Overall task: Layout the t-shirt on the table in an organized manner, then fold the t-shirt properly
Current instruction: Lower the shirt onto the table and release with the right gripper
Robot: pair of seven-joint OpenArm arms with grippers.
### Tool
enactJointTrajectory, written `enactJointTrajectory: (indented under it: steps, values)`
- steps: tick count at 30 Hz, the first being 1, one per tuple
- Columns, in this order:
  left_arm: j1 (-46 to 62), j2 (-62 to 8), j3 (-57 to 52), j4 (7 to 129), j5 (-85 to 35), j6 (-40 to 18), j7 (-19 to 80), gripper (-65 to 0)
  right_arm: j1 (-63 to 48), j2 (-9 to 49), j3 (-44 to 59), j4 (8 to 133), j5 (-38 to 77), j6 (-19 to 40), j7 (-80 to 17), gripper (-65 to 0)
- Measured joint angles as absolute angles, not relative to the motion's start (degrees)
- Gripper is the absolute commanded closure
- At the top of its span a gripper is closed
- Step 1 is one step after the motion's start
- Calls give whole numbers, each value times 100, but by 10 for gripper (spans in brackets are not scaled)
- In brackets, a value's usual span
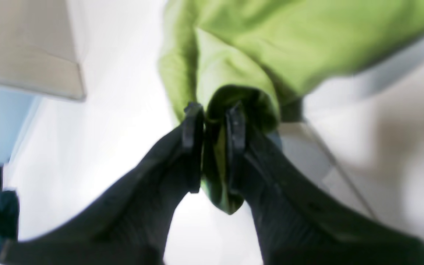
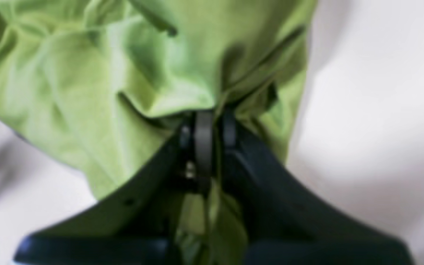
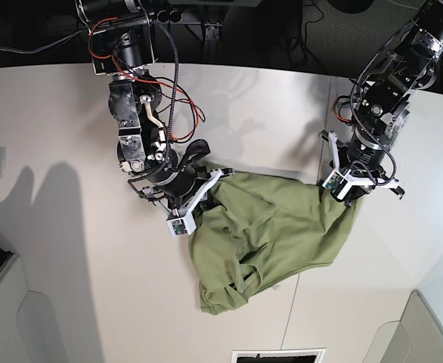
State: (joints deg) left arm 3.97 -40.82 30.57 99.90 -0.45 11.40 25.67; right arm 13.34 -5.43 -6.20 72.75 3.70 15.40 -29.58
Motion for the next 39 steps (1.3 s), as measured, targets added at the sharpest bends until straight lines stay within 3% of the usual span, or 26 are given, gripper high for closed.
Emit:
enactJointTrajectory:
  steps: [6, 11, 17, 22, 27, 31, 38, 39]
  values:
    - [397, -4080, 3057, 9990, 556, 1774, 2652, -98, 1321, -486, -517, 8506, 152, 1559, -3627, 0]
    - [397, -4130, 3057, 9988, 808, 1798, 2788, -57, 1396, -375, -392, 9758, 180, 1562, -3868, 0]
    - [399, -4187, 3057, 9990, 784, 1774, 2877, -57, 1302, -84, 126, 9826, 106, 1518, -4018, 0]
    - [445, -4189, 3057, 10178, 799, 1387, 2932, -58, 1304, -51, 572, 9850, 482, 1476, -4058, 0]
    - [491, -4189, 3057, 10377, 786, 1347, 2915, -58, 1415, -67, 624, 9942, 1135, 1994, -3992, 0]
    - [493, -4189, 3057, 10377, 598, 1345, 2849, -58, 1688, -86, 106, 9944, 1374, 2425, -3970, 0]
    - [473, -4189, 3057, 10350, 165, 873, 2552, -58, 1699, -84, -1916, 9736, 1302, 2965, -4139, 0]
    - [471, -4189, 3057, 10322, 167, 886, 2545, -58, 1693, -91, -2150, 9660, 1175, 2965, -4141, -98]
